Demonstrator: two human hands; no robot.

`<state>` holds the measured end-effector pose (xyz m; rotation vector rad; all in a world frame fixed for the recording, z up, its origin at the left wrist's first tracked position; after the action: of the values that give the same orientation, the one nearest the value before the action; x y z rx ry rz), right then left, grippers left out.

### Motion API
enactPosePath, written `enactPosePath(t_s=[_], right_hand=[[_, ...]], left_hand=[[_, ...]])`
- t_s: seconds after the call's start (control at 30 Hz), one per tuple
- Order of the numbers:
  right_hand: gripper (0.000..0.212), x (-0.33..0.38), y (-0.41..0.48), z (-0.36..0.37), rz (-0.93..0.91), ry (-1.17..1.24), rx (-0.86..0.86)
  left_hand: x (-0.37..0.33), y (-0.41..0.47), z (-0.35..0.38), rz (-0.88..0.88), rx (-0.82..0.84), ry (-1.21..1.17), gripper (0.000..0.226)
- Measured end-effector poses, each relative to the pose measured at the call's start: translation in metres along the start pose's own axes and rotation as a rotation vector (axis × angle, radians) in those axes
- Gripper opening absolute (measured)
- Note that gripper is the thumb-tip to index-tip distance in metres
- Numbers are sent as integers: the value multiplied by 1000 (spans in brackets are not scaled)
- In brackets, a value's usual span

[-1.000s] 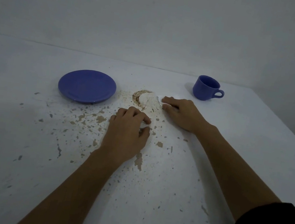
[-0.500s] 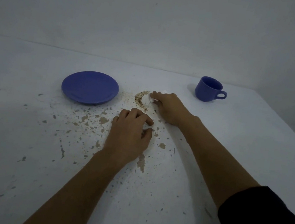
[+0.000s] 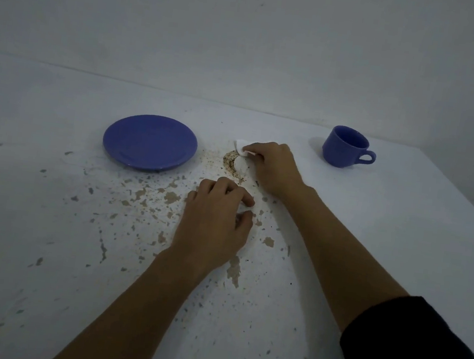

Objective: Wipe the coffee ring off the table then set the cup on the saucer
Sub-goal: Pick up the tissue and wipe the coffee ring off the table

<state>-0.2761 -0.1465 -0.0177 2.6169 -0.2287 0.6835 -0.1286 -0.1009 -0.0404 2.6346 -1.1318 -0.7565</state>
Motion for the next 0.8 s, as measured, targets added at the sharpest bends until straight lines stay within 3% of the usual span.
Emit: enactPosePath(t_s=[0.1, 0.3, 0.47, 0.53, 0.63, 0.7, 0.8], right_hand=[[25, -1, -1, -8, -34, -13, 156], [27, -11, -1, -27, 10, 41, -21], [24, 12, -6, -3, -117, 12, 131], [25, 4, 1, -12, -67, 9, 171], [26, -25, 12, -50, 148, 191, -57], [26, -31, 10, -61, 188, 174, -183], [27, -12, -2, -23, 58, 9, 43]], left_hand=[[0, 1, 1, 3, -3, -2, 22], [-1, 2, 1, 7, -8, 6, 22], [-1, 3, 3, -3, 1, 14, 24], [-1, 3, 2, 1, -5, 8, 23], [-1, 2, 0, 4, -16, -3, 21], [-2, 2, 0, -1, -12, -1, 21], [-2, 1, 0, 7, -13, 6, 21]])
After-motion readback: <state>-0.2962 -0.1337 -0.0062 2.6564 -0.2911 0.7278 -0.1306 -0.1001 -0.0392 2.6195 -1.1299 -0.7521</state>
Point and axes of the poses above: each hand's wrist, its own y-axis towards the middle knuckle, its own z-axis out of the palm, x = y × z, the point moved 10 cm from there along y, towards the middle knuckle, and after that the axes turned 10 degrees about y, right-handed, at the moved point
